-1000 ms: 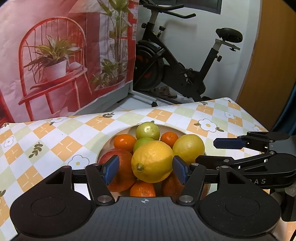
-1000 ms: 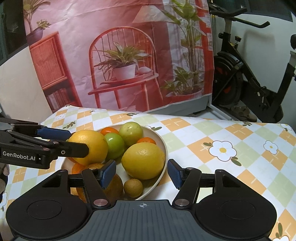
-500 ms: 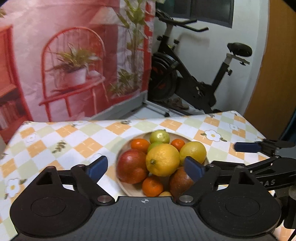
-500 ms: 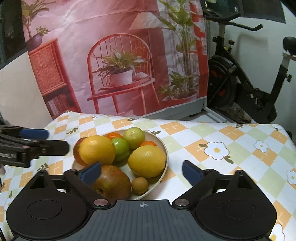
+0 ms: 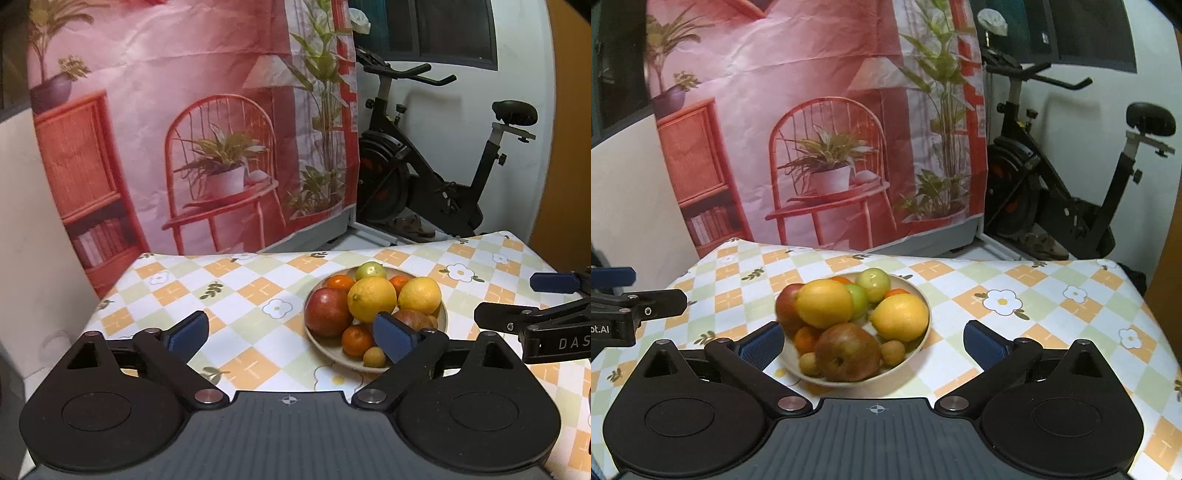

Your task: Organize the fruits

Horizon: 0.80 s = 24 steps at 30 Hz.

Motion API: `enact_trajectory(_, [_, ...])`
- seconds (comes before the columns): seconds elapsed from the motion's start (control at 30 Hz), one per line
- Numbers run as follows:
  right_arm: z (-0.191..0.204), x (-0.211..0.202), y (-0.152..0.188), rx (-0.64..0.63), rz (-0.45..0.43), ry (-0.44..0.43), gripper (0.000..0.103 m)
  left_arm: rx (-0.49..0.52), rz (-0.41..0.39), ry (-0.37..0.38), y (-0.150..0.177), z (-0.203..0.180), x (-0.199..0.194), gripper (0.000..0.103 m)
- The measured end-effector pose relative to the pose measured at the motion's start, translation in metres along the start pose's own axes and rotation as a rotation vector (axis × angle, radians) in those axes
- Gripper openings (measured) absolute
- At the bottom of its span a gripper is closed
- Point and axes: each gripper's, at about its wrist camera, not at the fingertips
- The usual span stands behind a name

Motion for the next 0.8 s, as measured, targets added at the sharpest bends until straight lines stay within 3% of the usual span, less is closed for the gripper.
enact_trajectory(0.4, [0.027, -0.058, -0.002, -0.005, -0.031, 0.035, 0.103, -0.042, -0.049, 0.017, 0.001, 0.009, -0.048, 0.103])
enact_trajectory(0.8, [0.033, -0.082, -0.003, -0.004, -0.052, 0.044, 0.103, -0.053, -0.06, -0.011, 0.003, 0.009, -0.066, 0.103])
Point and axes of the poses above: each gripper's, at about its wrist camera, not at the fingertips, and x roughly the way its jaws point, z to its left, y to its underside, and after that the axes turned 12 degrees about x, right-handed
